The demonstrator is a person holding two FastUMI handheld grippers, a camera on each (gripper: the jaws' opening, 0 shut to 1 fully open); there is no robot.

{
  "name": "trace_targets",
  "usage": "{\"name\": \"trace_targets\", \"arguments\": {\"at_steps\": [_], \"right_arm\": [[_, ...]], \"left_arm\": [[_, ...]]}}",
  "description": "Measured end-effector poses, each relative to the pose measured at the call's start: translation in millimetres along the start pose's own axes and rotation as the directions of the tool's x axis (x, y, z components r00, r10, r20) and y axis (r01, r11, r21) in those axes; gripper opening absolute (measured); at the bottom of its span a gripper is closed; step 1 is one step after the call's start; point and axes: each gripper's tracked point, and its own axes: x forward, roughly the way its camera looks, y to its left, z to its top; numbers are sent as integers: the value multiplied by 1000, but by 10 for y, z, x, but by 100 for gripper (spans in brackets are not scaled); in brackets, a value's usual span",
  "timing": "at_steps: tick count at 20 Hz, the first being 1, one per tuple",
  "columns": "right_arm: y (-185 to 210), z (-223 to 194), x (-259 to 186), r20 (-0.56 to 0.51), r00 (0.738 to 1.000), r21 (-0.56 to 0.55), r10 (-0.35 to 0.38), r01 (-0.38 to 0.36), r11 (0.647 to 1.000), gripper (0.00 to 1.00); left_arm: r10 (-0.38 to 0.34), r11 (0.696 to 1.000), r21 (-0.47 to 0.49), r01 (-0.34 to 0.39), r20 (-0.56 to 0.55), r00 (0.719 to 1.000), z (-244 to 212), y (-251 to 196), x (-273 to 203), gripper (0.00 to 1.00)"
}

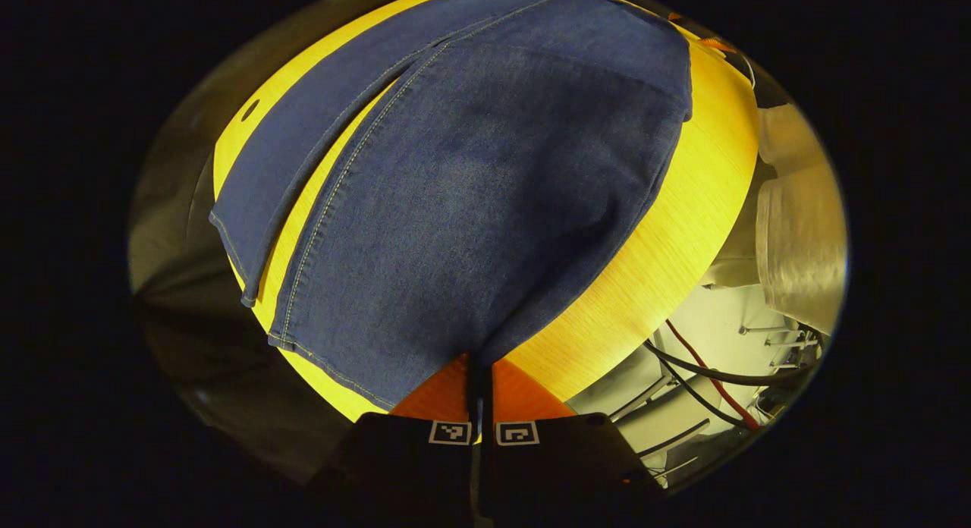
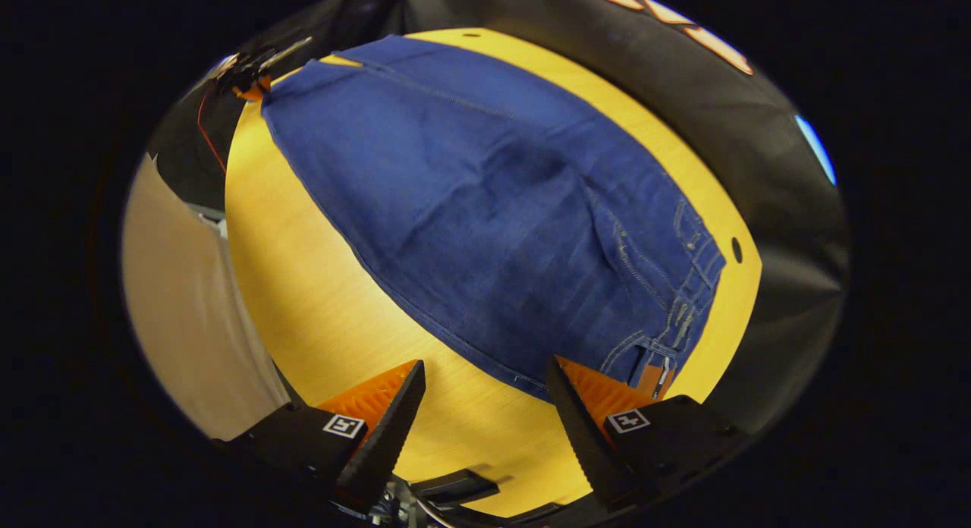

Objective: Grasp the waist and the cuffs of the jeans and fold them to make the two legs overlap; first hold the waist and fold one-third of the jeans toward the cuffs, then hold the cuffs and fold the remaining one-third in the same direction to finish folding.

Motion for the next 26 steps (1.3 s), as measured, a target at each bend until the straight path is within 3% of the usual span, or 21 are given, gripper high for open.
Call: {"name": "trace_targets", "arguments": {"at_steps": [8, 10, 11, 16, 21, 22, 23, 26], "right_arm": [[36, -63, 252, -105, 987, 7, 121, -121, 993, 97], [-2, -60, 252, -125, 984, 16, 128, -127, 992, 89], [5, -49, 259, -130, 984, 18, 124, -123, 992, 94], [-25, -39, 270, -201, 973, 34, 110, -106, 994, 92], [-234, 46, 306, -182, 980, 23, 86, -83, 996, 37], [-265, 99, 311, -170, 983, 15, 74, -72, 997, 31], [-279, 98, 315, -156, 986, 17, 65, -64, 998, 20], [-286, 45, 326, -139, 989, 100, 47, -33, 994, 13]], "left_arm": [[-8, 1000, -15, 8, 4, 1000, -3, 16, -3, 0], [-8, 1000, -18, 8, 4, 1000, -5, 22, -2, 0], [-8, 1000, -18, 8, 5, 1000, -4, 23, -1, 0], [-17, 998, -62, 18, 6, 1000, 8, 25, 3, 0], [-24, 997, -73, 25, 13, 1000, 12, 19, 12, 0], [-24, 997, -67, 25, 14, 1000, 12, 22, 4, 0], [-27, 997, -66, 28, 13, 1000, 21, 21, -6, 0], [-36, 996, -79, 38, 22, 999, 18, 36, -1, 0]]}}
